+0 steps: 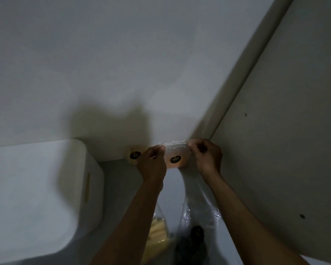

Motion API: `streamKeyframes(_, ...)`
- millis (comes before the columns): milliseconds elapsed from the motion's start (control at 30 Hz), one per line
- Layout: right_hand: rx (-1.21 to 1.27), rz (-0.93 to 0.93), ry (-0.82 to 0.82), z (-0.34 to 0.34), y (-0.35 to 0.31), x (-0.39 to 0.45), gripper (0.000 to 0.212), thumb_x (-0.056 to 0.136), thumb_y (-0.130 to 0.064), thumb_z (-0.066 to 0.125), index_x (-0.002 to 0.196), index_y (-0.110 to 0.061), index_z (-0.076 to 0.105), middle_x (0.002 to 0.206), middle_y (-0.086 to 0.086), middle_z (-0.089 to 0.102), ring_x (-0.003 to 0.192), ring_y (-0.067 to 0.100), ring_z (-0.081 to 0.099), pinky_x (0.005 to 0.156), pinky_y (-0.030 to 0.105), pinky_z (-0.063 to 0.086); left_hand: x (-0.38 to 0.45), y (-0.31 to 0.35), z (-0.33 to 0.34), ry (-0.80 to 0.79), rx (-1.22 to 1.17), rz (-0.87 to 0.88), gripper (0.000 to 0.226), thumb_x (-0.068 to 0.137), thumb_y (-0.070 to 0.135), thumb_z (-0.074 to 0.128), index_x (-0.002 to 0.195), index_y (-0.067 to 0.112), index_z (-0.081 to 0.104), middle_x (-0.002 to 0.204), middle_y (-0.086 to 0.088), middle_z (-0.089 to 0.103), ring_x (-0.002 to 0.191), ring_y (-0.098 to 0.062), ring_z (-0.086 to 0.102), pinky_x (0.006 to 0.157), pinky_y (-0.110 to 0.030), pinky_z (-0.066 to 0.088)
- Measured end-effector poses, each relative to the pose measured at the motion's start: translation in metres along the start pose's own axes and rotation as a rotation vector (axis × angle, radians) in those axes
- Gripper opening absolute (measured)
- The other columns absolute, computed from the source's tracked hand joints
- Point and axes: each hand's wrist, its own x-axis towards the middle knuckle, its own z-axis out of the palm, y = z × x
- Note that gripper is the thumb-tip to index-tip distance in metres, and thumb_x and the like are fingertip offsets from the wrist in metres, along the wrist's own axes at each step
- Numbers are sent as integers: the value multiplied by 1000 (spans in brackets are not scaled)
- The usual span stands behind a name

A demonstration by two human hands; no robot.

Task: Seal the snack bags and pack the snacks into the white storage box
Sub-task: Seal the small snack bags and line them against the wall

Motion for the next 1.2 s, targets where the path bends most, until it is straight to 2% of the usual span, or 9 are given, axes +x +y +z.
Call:
streamKeyframes(133, 4, 33, 49, 8, 2, 7, 8, 80, -22, 79, 78, -18, 73, 75, -8, 72, 72, 7, 66, 75, 27, 55, 9, -1, 8, 26, 32, 1, 5, 88, 19, 71, 91, 17, 74, 78, 14, 67, 71, 4, 61, 59, -3, 45)
streamKeyframes(333, 37, 61, 102, 12, -1, 9, 13, 79, -22, 81, 88, -18, 73, 80, -7, 72, 75, 7, 67, 76, 24, 55, 12, -1, 14, 99, 78, -7, 6, 85, 26, 74, 83, 21, 71, 80, 6, 69, 77, -7, 64, 73, -23, 52)
streamKeyframes(500, 5, 86, 134, 9, 0, -2, 26, 80, -25, 81, 102, -13, 72, 91, -2, 72, 81, 9, 66, 77, 21, 53, 2, 0, 1, 108, 94, 2, 18, 84, 28, 75, 88, 11, 71, 78, 10, 65, 73, 1, 59, 69, -16, 50)
streamKeyframes(600, -12, 56, 137, 3, 5, -23, 19, 79, -23, 81, 93, -14, 72, 84, 0, 72, 75, 11, 65, 76, 26, 55, -10, -2, -21, 113, 117, 13, 23, 84, 32, 75, 90, 10, 72, 82, 6, 68, 77, 0, 61, 74, -22, 52)
streamKeyframes(700, 65, 71, 50, 1, 9, -49, 13, 80, -15, 78, 87, -19, 69, 74, -5, 68, 72, 12, 62, 79, 36, 55, -21, -7, -44, 110, 166, 17, 23, 83, 36, 74, 94, 15, 73, 85, 5, 70, 79, -2, 63, 78, -24, 52)
streamKeyframes(833, 28, 59, -158, 3, 18, -97, 13, 84, 1, 70, 88, -11, 68, 78, 4, 65, 73, 14, 58, 66, 17, 48, -46, -29, -90, 128, 309, 104, 21, 83, 35, 73, 96, 19, 71, 95, 5, 69, 89, -9, 63, 80, -26, 49)
streamKeyframes(933, -173, 40, -301, 12, 33, -128, 13, 84, -9, 72, 94, -18, 69, 82, -5, 67, 79, 10, 62, 72, 11, 45, -65, -60, -123, 192, 440, 138, 29, 83, 27, 74, 108, 12, 68, 106, -2, 62, 103, -22, 60, 92, -34, 48)
streamKeyframes(1067, -253, 156, -476, 28, 50, -153, 37, 77, -27, 71, 112, -15, 67, 101, 1, 70, 96, 18, 65, 96, 33, 52, -76, -95, -150, 186, 636, -162, 56, 84, 33, 71, 131, 6, 54, 131, -21, 53, 122, -36, 50, 103, -39, 40)
streamKeyframes(1200, -460, 140, -520, 37, 61, -165, 46, 86, -27, 69, 128, -17, 56, 121, 9, 66, 112, 27, 62, 93, 29, 47, -81, -105, -153, 117, 555, -318, 63, 88, 34, 65, 140, 6, 43, 139, -17, 51, 125, -33, 51, 102, -33, 40)
